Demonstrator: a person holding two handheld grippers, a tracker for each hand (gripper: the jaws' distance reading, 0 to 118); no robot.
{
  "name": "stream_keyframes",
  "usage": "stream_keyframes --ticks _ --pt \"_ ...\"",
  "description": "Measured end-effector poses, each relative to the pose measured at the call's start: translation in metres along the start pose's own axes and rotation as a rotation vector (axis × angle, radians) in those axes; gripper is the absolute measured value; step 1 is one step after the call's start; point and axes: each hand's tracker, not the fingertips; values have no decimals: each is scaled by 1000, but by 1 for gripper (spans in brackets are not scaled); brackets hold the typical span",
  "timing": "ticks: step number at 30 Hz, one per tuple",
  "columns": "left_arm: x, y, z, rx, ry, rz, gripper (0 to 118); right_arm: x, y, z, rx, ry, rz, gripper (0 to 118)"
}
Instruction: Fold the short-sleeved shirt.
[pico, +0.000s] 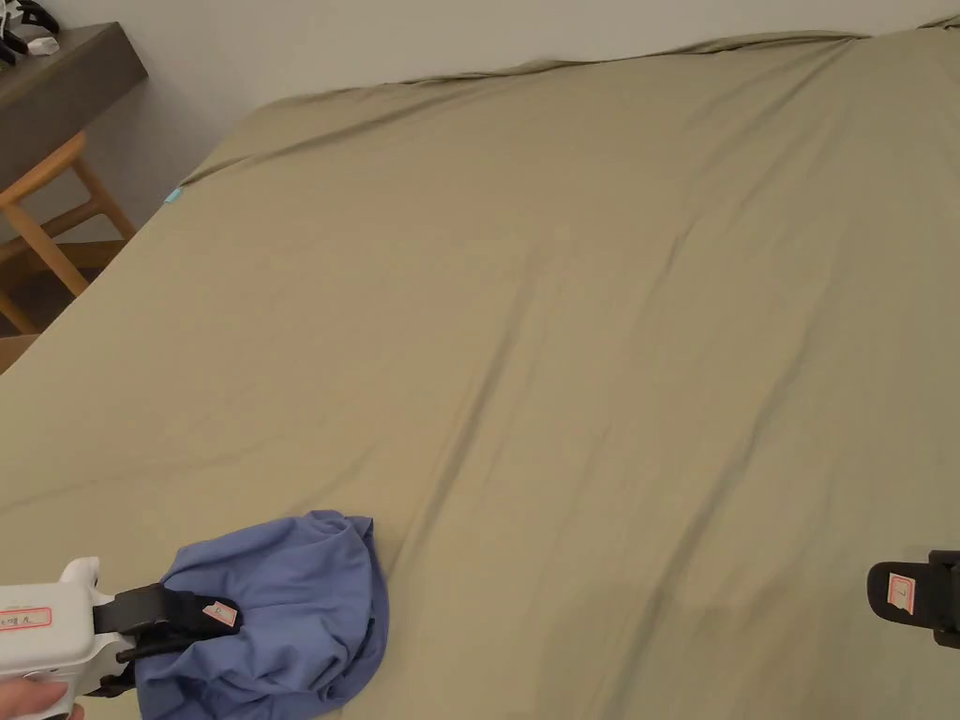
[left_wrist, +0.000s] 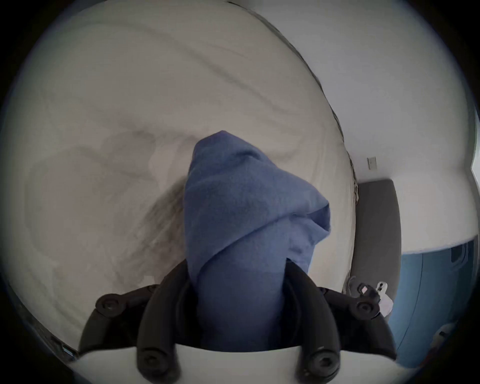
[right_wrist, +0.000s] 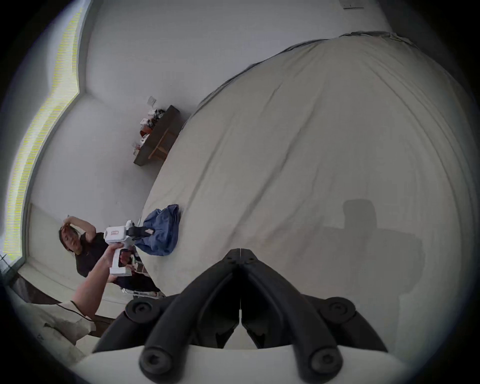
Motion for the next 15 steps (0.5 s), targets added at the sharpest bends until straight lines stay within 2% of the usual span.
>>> stream_keyframes --ticks 1,2,3,4,7,9,11,12,13,14,15 --pt "3 -2 -3 16 24 1 68 0 0 0 -1 1 1 2" --pt "12 -7 -4 51 142 -45 107 3 1 0 -1 -7 7 2" --pt "16 -2 -2 77 324 -113 118 3 2 2 2 -32 21 2" --pt "24 -8 10 142 423 -195 118 3 3 4 7 -69 33 2" --pt "41 13 32 267 395 -261 118 7 7 15 24 -167 39 2" --pt "63 25 50 296 293 -242 118 13 16 27 33 -164 15 2" --pt "111 26 62 281 244 -283 115 24 31 44 78 -127 -65 2" --pt "139 24 69 311 225 -351 94 28 41 54 100 -144 -87 2" --pt "169 23 77 359 225 -435 54 27 54 64 122 -205 -85 2" --pt "196 22 82 405 261 -525 5 26 65 75 151 -277 -73 2" --pt "231 14 82 445 310 -617 0 21 79 88 206 -375 -32 2"
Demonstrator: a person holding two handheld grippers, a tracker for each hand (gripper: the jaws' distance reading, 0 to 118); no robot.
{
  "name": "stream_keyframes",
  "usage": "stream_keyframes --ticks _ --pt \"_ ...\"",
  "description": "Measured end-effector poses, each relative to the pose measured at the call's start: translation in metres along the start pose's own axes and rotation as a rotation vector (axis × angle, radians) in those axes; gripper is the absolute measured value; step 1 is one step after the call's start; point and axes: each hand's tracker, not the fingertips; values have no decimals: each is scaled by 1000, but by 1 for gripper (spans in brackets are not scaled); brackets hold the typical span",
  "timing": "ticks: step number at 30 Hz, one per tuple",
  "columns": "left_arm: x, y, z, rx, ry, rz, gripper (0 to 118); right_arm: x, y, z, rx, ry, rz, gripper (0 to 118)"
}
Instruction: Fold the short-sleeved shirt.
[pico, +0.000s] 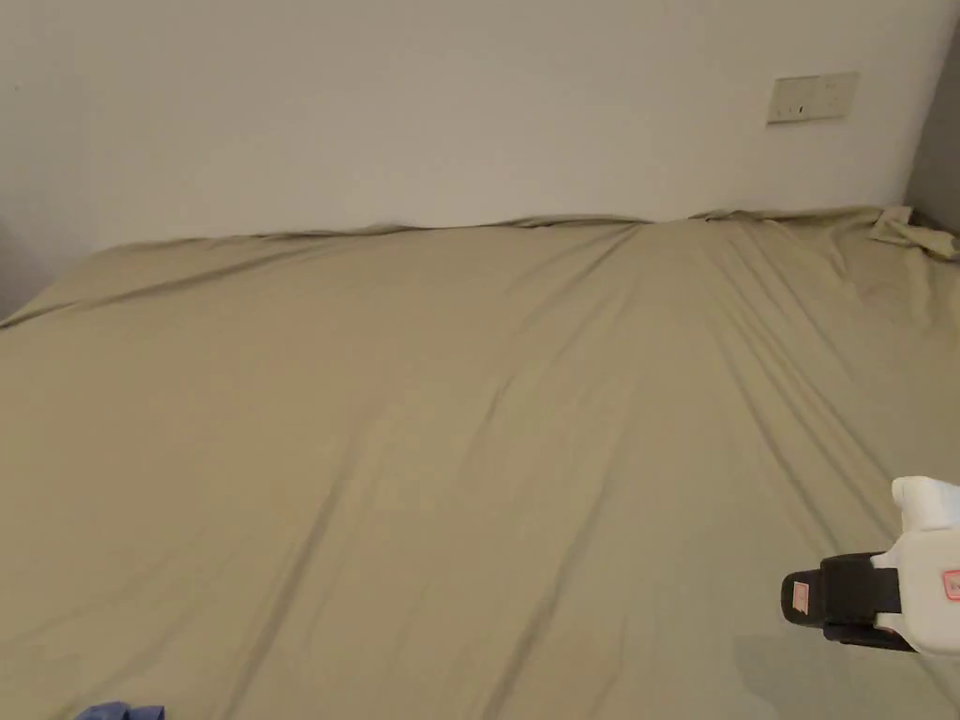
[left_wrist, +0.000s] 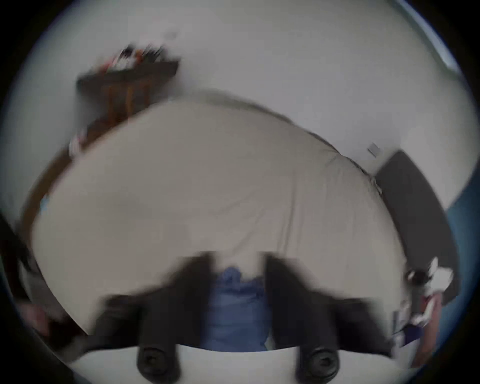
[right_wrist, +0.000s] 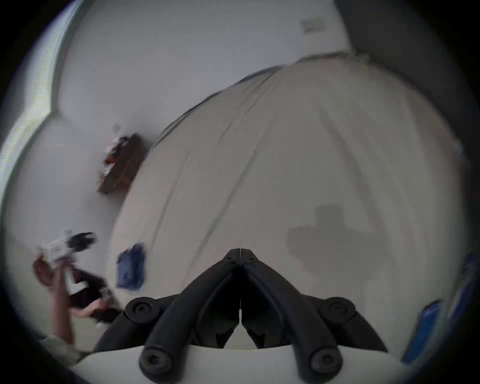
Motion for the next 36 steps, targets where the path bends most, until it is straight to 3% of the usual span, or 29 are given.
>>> stream_keyframes --ticks 2,4,6,8,11,16,21,24,28,36 --pt "50 24 21 174 66 -109 0 -9 30 24 129 -127 48 2" --pt "95 46 35 311 35 -214 0 -28 59 50 270 -219 127 2" --pt "144 57 43 415 71 -242 0 -52 81 70 395 -286 201 2" --pt "182 65 39 512 46 -223 0 -73 95 85 500 -318 223 2" --pt "236 64 33 582 -9 -206 0 -98 109 93 603 -315 265 2" --pt "299 41 25 562 -68 -182 0 -124 96 96 631 -288 297 2" --pt "314 20 29 547 -49 -184 0 -125 67 85 612 -292 346 2" --pt "312 15 42 577 17 -205 0 -119 60 86 599 -300 335 2" --pt "308 16 56 591 -20 -137 0 -117 60 92 596 -282 308 2" --pt "319 10 69 616 -23 -144 0 -121 55 103 614 -278 321 2"
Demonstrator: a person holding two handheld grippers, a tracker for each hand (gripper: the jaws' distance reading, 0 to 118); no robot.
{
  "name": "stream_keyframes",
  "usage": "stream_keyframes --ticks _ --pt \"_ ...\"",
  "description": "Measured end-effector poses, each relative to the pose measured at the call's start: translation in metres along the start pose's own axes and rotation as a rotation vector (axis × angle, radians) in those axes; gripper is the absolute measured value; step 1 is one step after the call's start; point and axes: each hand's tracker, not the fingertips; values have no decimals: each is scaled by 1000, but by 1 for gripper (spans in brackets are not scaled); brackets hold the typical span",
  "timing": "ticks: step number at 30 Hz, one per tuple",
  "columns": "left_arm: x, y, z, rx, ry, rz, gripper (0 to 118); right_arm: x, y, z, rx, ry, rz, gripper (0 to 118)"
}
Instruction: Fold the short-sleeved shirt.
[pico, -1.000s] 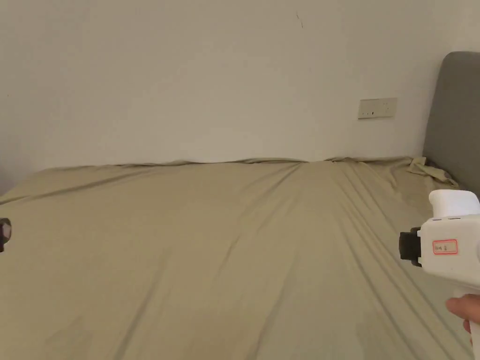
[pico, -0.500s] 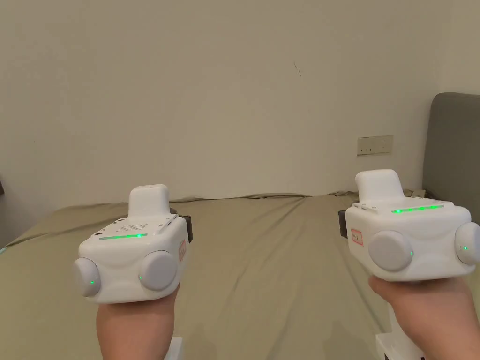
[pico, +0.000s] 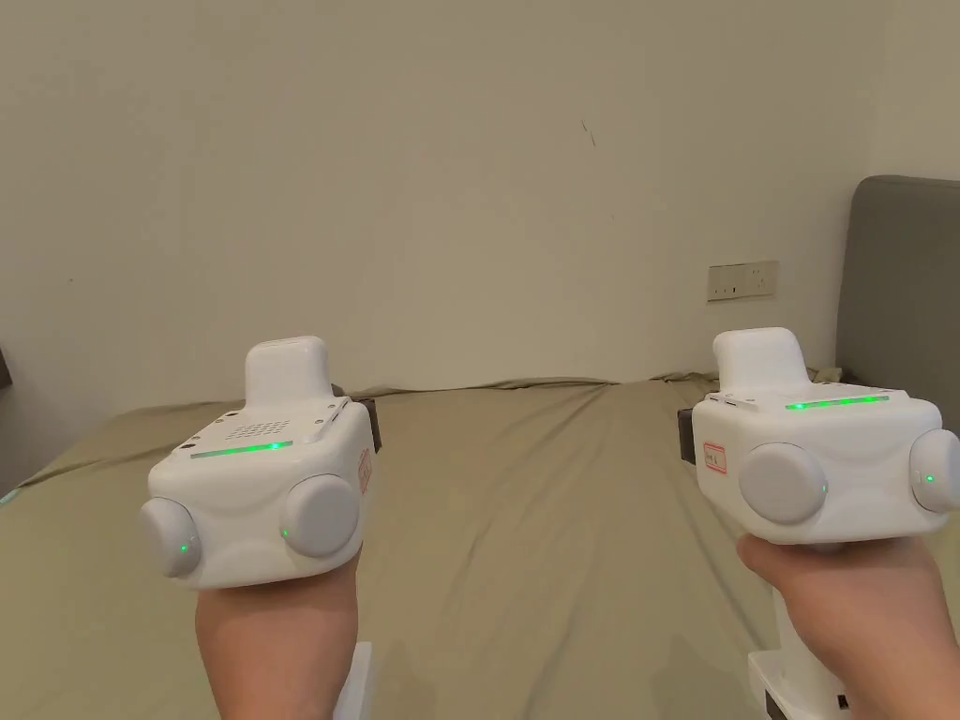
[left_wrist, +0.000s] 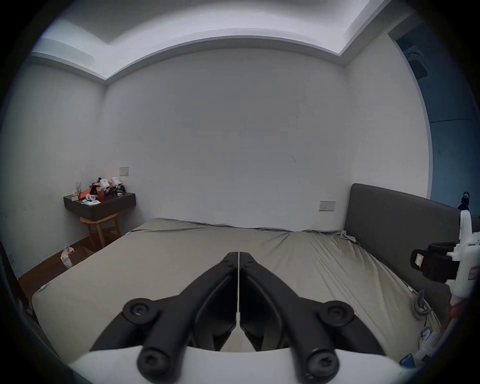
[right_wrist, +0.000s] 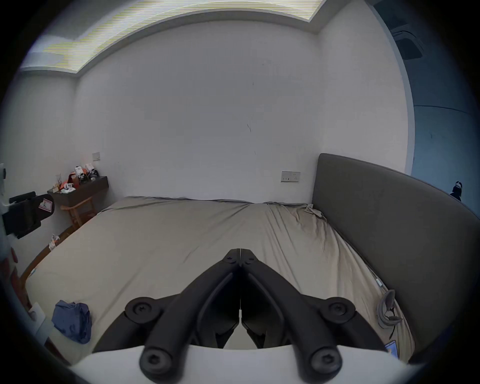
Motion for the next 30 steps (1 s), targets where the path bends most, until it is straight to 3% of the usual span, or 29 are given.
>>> stream_keyframes --ticks 3,4,5,6,7,10,11,18,30 --pt "-1 3 5 26 -1 52 11 1 3 1 18 48 13 6" --pt "-1 5 6 38 10 37 40 0 4 2 23 37 12 38" --pt "0 7 4 25 24 10 94 -1 6 -1 19 16 7 96" --pt "0 9 0 -17 31 -6 118 0 8 -5 -39 -8 1 117" --pt "-1 5 14 23 7 13 118 3 3 -12 31 10 -7 116" --pt "-7 6 19 18 -29 33 118 3 -1 -32 22 68 -24 118" --pt "-6 5 20 17 -28 31 118 1 9 4 15 75 -18 118" --pt "8 12 14 15 -13 -48 118 -11 9 8 23 59 36 118" --pt "5 16 12 9 -18 -67 118 -7 12 8 29 22 24 118"
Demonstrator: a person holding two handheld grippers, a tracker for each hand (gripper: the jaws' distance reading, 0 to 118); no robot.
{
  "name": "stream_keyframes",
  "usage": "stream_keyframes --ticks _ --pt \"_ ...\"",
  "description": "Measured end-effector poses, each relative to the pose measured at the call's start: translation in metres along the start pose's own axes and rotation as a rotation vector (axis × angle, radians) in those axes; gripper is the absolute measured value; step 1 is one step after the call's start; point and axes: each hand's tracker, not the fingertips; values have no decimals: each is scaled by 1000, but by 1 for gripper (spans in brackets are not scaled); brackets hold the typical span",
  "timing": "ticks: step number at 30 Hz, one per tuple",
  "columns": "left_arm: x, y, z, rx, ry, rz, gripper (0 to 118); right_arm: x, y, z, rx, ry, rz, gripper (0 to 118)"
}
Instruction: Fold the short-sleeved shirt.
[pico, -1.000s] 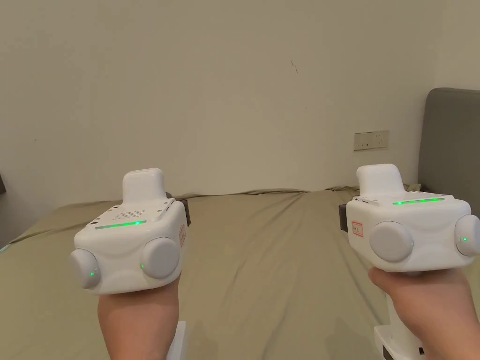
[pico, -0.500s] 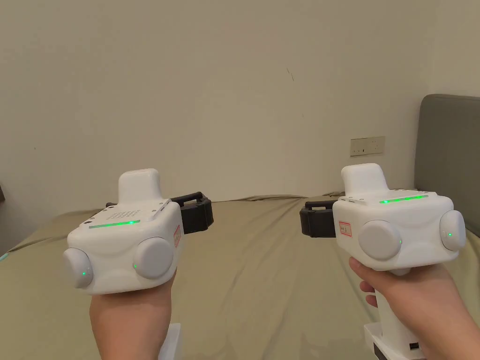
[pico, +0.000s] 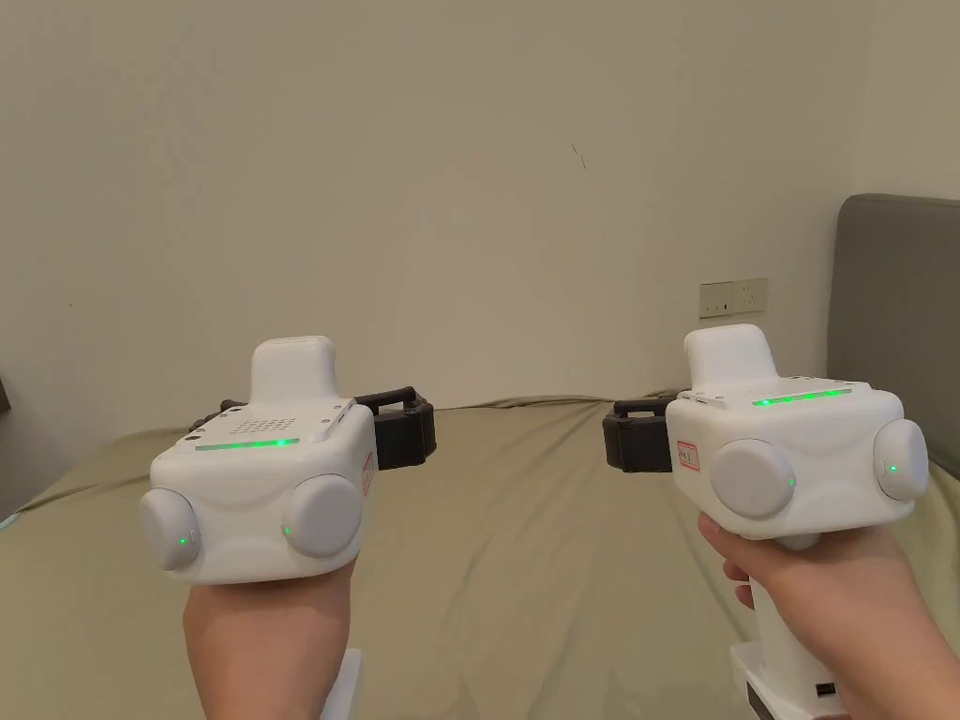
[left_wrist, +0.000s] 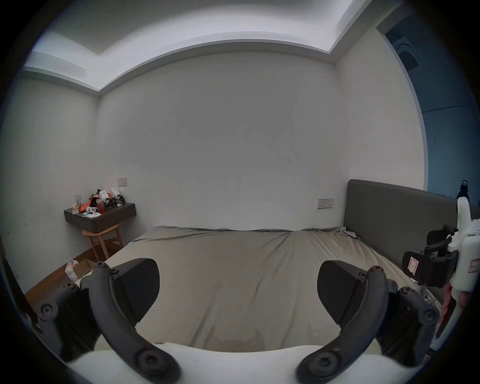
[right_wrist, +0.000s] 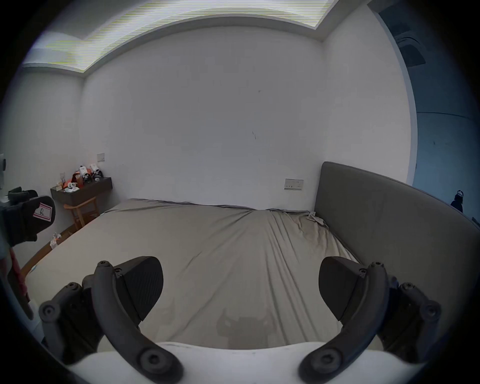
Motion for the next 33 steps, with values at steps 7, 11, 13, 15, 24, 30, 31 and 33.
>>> stream_keyframes --ticks 7,11,13,15,24,30,31,33 --pt "6 1 4 4 -17 -10 118 -1 2 -4 -23 -13 -15 118" --pt "7 2 2 0 -23 -10 118 2 3 -3 -16 -15 -42 118" --pt "6 1 0 -3 -26 -9 118 4 3 -2 -15 5 -47 118" --pt "6 -1 -1 -6 -21 -9 118 3 3 -2 -15 1 -46 118" --pt "6 -3 -7 -23 -28 -12 118 0 4 -5 -8 37 -47 118" --pt "7 -3 -9 -26 -38 -8 118 -4 8 -4 6 45 -39 118" --pt "7 -3 -9 -25 -39 -8 118 -4 9 -4 3 49 -44 118" --pt "6 -3 -10 -24 -45 -10 118 -5 10 -5 -1 50 -50 118"
